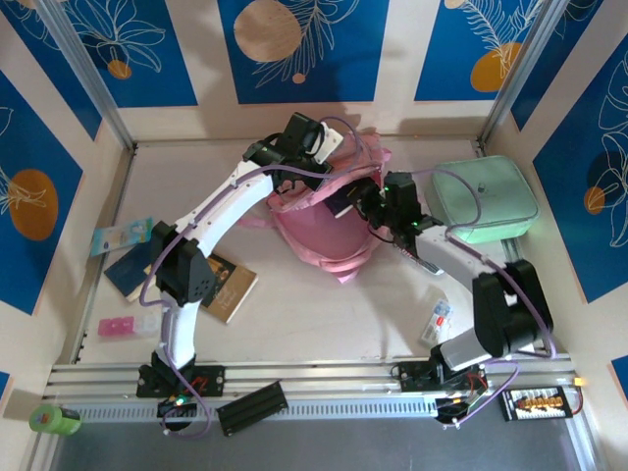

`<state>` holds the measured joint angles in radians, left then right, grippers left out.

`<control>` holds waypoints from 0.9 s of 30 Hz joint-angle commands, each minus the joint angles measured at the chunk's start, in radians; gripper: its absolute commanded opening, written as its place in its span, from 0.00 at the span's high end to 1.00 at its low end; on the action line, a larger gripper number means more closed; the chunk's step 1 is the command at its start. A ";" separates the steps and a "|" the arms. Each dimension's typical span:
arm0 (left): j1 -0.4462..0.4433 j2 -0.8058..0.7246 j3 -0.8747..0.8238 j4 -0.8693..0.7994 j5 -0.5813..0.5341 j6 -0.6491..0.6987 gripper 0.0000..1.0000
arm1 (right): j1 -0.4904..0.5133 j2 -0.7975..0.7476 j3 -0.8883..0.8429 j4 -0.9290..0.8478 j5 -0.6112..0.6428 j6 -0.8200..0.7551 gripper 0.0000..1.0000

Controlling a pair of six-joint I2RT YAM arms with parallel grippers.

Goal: Pack the student bag
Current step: Place the book in the student bag.

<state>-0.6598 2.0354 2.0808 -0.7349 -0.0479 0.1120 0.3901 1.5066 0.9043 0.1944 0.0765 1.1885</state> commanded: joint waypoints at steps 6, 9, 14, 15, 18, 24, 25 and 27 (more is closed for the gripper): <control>-0.011 -0.074 0.086 0.103 0.083 -0.045 1.00 | 0.049 0.217 0.100 0.162 0.211 0.103 0.94; -0.012 -0.075 0.084 0.086 0.085 -0.038 1.00 | 0.052 0.274 0.128 0.165 0.200 0.148 0.94; -0.011 -0.077 0.080 0.080 0.089 -0.041 1.00 | 0.064 0.343 0.166 0.103 0.204 0.239 0.93; -0.011 -0.075 0.080 0.082 0.089 -0.041 1.00 | 0.064 0.356 0.174 0.099 0.199 0.251 0.92; -0.011 -0.073 0.079 0.086 0.090 -0.039 1.00 | 0.059 0.400 0.209 0.132 0.125 0.248 0.82; -0.011 -0.064 0.070 0.089 0.080 -0.028 1.00 | 0.046 0.412 0.216 0.202 -0.037 0.206 0.64; -0.009 -0.063 0.066 0.094 0.080 -0.028 1.00 | 0.042 0.395 0.197 0.209 -0.048 0.199 0.61; -0.010 -0.060 0.049 0.111 0.079 -0.030 1.00 | 0.029 0.355 0.153 0.221 -0.085 0.179 0.55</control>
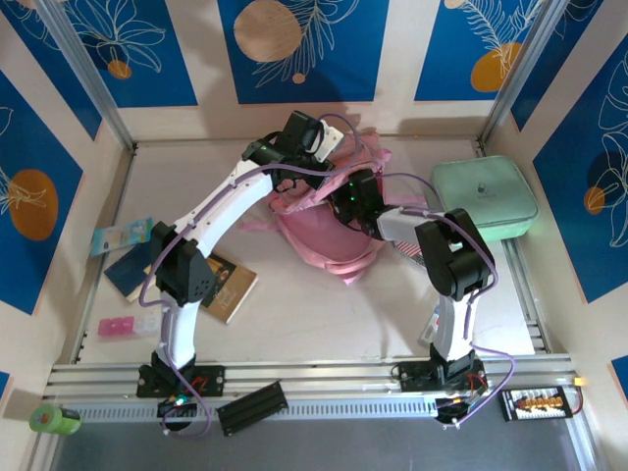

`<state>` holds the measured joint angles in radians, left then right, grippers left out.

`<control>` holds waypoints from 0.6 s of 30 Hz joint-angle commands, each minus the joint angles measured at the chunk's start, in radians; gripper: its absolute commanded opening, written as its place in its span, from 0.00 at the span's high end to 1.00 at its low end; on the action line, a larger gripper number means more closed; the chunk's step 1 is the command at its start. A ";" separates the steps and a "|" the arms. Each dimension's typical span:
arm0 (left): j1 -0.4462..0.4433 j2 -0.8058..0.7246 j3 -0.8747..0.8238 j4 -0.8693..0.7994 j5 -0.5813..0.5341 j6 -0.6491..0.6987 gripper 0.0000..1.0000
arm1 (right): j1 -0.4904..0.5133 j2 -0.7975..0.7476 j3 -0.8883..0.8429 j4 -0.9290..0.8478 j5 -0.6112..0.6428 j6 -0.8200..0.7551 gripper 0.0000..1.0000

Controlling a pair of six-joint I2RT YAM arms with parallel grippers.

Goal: Pack the student bag
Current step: Place the book in the student bag, then close the student bag at the top-center of the table.

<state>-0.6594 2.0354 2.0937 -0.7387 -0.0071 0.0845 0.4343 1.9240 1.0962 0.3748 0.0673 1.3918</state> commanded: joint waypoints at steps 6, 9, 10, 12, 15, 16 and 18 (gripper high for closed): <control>-0.007 -0.049 -0.001 0.150 0.034 -0.012 1.00 | -0.069 -0.272 -0.223 -0.020 -0.154 -0.071 0.45; -0.007 -0.039 -0.021 0.166 0.040 -0.018 1.00 | -0.092 -0.418 -0.302 -0.114 -0.146 -0.110 0.45; -0.008 -0.036 -0.029 0.170 0.042 -0.021 1.00 | -0.094 -0.477 -0.324 -0.164 -0.121 -0.133 0.45; -0.006 -0.031 -0.057 0.184 0.051 -0.029 1.00 | -0.094 -0.589 -0.353 -0.282 -0.058 -0.188 0.45; -0.007 -0.026 -0.118 0.216 0.076 -0.043 0.99 | -0.091 -0.737 -0.385 -0.493 0.064 -0.250 0.45; -0.009 -0.022 -0.137 0.219 0.085 -0.044 0.95 | -0.093 -0.784 -0.391 -0.565 0.103 -0.266 0.45; -0.012 -0.012 -0.169 0.226 0.096 -0.071 0.91 | -0.087 -0.868 -0.391 -0.657 0.154 -0.346 0.45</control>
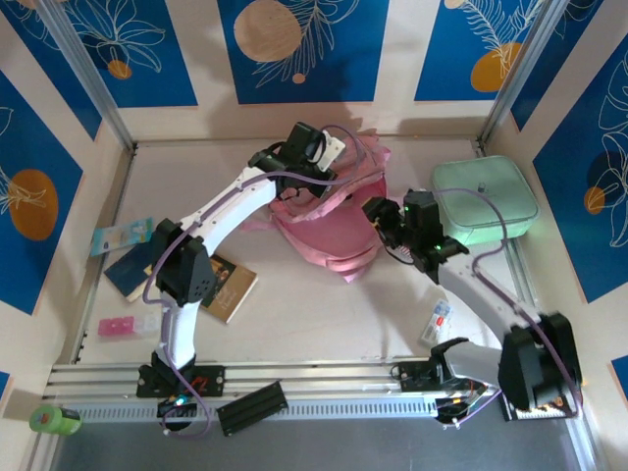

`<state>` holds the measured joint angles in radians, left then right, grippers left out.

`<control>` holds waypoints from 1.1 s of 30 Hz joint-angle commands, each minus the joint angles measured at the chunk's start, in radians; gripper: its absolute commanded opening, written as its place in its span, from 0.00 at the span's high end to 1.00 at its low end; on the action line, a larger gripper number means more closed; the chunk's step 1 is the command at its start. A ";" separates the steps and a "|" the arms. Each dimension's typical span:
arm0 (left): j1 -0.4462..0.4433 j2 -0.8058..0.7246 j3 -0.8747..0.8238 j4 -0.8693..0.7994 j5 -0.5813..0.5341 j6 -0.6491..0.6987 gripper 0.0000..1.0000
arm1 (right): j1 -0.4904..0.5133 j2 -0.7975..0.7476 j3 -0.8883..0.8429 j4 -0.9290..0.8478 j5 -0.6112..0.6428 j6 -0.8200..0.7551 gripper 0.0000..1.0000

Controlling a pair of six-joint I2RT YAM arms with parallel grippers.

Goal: Pack the student bag
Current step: Close the student bag at the top-center of the table, then move the book to the center of the table.

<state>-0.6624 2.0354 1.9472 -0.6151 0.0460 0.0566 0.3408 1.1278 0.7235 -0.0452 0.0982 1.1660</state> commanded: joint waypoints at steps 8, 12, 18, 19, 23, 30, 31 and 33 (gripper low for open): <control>-0.001 -0.037 -0.146 0.125 0.066 -0.255 0.61 | 0.040 -0.218 0.032 -0.328 0.210 -0.334 0.26; 0.044 -0.167 -0.323 0.188 0.009 -0.380 0.36 | 0.061 -0.117 0.107 -0.316 0.144 -0.415 0.22; 0.149 -0.462 -0.705 0.231 -0.190 -0.535 0.00 | 0.154 0.053 0.205 -0.287 0.077 -0.472 0.22; 0.175 -0.515 -0.766 0.227 -0.219 -0.572 0.00 | 0.168 0.076 0.213 -0.275 0.070 -0.473 0.22; 0.288 -0.674 -0.989 0.211 -0.225 -0.681 0.00 | 0.212 0.158 0.257 -0.251 0.048 -0.468 0.19; 0.403 -0.757 -1.191 0.252 -0.162 -0.755 0.00 | 0.267 0.293 0.352 -0.259 0.008 -0.478 0.18; 0.407 -0.746 -1.198 0.257 -0.160 -0.753 0.00 | 0.272 0.308 0.362 -0.260 0.001 -0.475 0.18; 0.407 -0.717 -1.202 0.263 -0.149 -0.744 0.00 | 0.280 0.330 0.376 -0.266 -0.005 -0.468 0.19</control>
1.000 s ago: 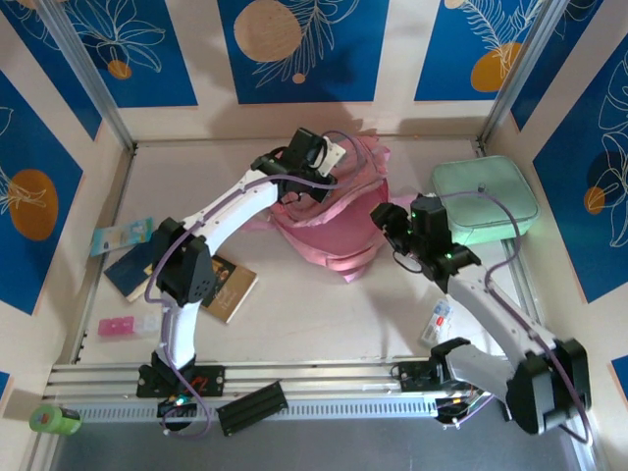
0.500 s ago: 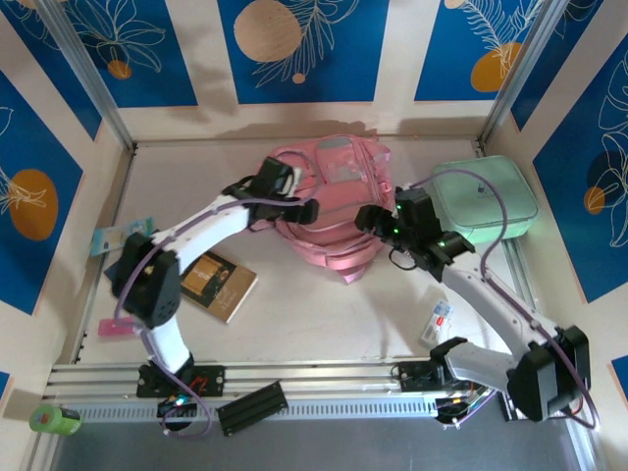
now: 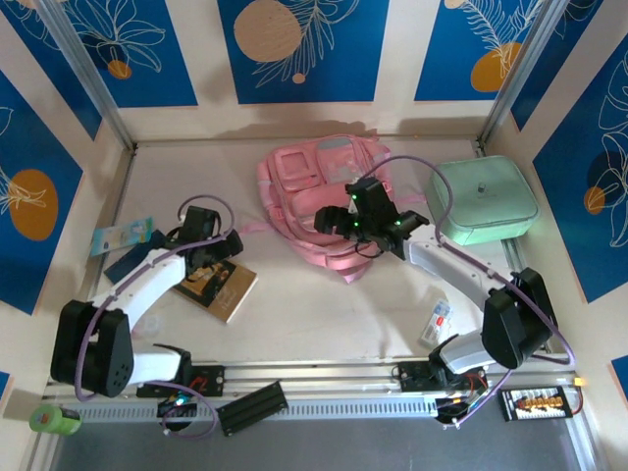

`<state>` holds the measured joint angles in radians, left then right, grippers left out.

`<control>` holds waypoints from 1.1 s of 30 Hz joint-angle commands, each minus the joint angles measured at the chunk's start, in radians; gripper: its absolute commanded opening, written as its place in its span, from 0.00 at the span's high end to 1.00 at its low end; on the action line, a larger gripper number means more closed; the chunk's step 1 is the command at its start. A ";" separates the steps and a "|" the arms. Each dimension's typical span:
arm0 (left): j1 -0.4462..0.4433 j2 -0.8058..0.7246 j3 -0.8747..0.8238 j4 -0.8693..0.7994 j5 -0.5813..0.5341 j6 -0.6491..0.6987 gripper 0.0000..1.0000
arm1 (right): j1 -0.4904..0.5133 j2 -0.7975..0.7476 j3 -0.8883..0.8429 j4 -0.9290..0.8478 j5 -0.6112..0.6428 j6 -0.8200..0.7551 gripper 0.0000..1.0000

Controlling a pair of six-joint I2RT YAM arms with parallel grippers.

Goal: Pack the student bag
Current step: Move the book to the center of the table.

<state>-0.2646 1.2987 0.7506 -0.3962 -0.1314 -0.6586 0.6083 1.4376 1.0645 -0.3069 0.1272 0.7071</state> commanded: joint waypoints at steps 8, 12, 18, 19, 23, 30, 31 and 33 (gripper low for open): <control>-0.009 0.167 0.026 0.111 0.151 -0.087 0.06 | 0.018 0.050 0.052 -0.032 -0.038 -0.010 0.20; -0.052 0.215 0.018 0.140 0.180 -0.111 0.08 | 0.007 0.037 0.051 -0.046 -0.024 -0.020 0.20; -0.242 0.295 0.039 0.179 0.245 -0.198 0.09 | -0.002 0.050 0.055 -0.044 -0.025 -0.004 0.20; -0.271 0.303 0.040 0.195 0.251 -0.219 0.09 | -0.002 0.056 0.056 -0.044 -0.028 0.001 0.21; -0.305 0.300 0.027 0.260 0.301 -0.275 0.09 | -0.001 0.076 0.061 -0.043 -0.054 0.015 0.22; -0.255 0.158 0.128 0.132 0.297 -0.162 0.04 | 0.031 0.095 0.079 -0.046 -0.070 -0.007 0.25; -0.237 0.136 0.134 0.105 0.283 -0.144 0.03 | 0.038 0.099 0.083 -0.045 -0.073 -0.010 0.25; -0.184 0.088 0.131 0.043 0.245 -0.100 0.00 | 0.062 0.123 0.099 -0.048 -0.079 -0.021 0.26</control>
<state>-0.5091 1.4651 0.8448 -0.2321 0.1360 -0.8318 0.6395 1.5375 1.1179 -0.3428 0.0784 0.7097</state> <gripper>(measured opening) 0.988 0.745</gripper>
